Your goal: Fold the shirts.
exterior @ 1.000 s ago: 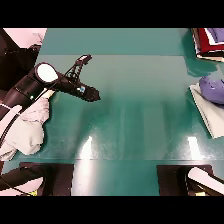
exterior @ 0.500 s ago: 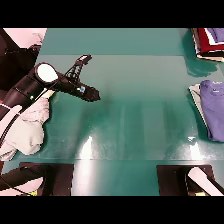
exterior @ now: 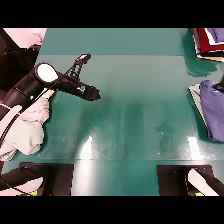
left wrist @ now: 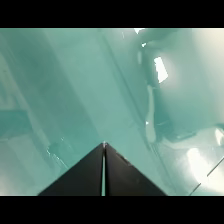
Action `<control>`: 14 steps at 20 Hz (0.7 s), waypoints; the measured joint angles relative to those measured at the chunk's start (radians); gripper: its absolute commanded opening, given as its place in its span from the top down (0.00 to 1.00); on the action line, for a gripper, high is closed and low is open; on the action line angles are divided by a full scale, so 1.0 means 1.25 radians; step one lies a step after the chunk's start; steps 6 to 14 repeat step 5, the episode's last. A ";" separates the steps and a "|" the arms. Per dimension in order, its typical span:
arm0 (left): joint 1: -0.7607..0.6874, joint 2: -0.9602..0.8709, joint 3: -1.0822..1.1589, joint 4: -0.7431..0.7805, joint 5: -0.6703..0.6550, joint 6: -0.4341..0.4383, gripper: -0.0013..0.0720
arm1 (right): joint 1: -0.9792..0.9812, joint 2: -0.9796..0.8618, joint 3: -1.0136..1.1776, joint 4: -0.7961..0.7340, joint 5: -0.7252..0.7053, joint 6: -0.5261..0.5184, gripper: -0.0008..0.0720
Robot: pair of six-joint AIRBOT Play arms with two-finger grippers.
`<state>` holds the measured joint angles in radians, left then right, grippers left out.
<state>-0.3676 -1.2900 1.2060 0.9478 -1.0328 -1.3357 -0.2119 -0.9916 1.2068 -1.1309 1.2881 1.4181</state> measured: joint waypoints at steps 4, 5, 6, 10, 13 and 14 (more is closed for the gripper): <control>0.000 0.000 0.000 0.000 0.001 0.000 0.95 | 0.127 0.000 0.000 0.015 -0.029 -0.004 0.96; 0.000 0.000 0.000 0.000 0.002 0.000 0.95 | 0.149 0.000 0.000 0.017 -0.032 -0.004 0.96; 0.000 0.000 0.000 0.000 0.002 0.000 0.95 | 0.149 0.000 0.000 0.017 -0.032 -0.004 0.96; 0.000 0.000 0.000 0.000 0.002 0.000 0.95 | 0.149 0.000 0.000 0.017 -0.032 -0.004 0.96; 0.000 0.000 0.000 0.000 0.002 0.000 0.95 | 0.149 0.000 0.000 0.017 -0.032 -0.004 0.96; 0.000 0.000 0.000 0.000 0.002 0.000 0.95 | 0.149 0.000 0.000 0.017 -0.032 -0.004 0.96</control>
